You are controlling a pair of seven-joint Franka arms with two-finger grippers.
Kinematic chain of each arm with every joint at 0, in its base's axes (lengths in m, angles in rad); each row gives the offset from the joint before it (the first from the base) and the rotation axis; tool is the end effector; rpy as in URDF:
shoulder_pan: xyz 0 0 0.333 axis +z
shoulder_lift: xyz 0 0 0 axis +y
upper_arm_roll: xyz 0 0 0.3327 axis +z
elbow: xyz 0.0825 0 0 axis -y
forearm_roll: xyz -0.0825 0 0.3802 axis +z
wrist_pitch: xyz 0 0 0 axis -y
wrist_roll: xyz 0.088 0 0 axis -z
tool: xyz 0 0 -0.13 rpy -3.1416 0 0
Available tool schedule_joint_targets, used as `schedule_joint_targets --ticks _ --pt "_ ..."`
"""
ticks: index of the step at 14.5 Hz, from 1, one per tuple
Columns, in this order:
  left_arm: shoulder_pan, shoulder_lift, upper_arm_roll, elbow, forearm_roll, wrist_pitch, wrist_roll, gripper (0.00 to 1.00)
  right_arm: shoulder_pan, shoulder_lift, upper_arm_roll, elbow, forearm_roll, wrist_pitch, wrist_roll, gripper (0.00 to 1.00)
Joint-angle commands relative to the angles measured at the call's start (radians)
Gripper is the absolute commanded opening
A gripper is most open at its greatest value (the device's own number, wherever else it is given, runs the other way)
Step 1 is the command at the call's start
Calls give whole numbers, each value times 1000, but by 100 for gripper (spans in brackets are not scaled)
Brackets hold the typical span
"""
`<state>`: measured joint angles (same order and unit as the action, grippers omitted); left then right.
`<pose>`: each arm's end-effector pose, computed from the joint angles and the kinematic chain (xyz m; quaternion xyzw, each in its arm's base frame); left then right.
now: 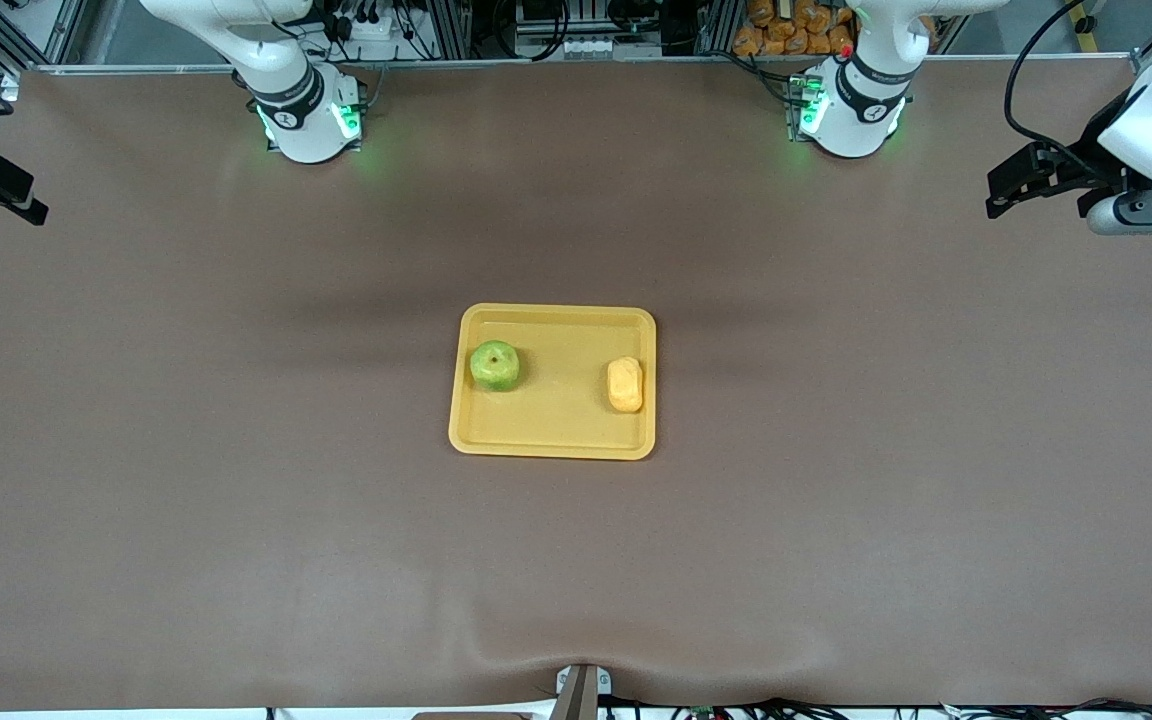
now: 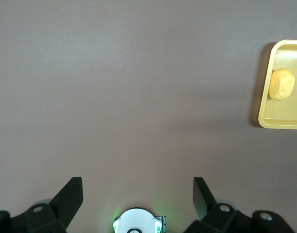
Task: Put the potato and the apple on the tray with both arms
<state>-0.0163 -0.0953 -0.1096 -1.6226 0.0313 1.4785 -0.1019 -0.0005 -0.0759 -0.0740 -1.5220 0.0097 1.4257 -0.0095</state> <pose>0.5046 -0.0625 0.6367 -0.9994 0.0106 0.0222 0.0235 0.5080 -0.0383 0.6683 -0.9994 0.0317 0.0100 0.0080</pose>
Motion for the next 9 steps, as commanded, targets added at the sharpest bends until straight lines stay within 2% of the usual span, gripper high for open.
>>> schedule_joint_targets --ticks 1,9 --pt "9 20 -2 32 -4 -15 16 100 10 2 -4 13 -19 -5 -3 100" --pt "10 20 -2 32 -4 -17 16 100 -3 4 -6 11 -25 -5 -4 100"
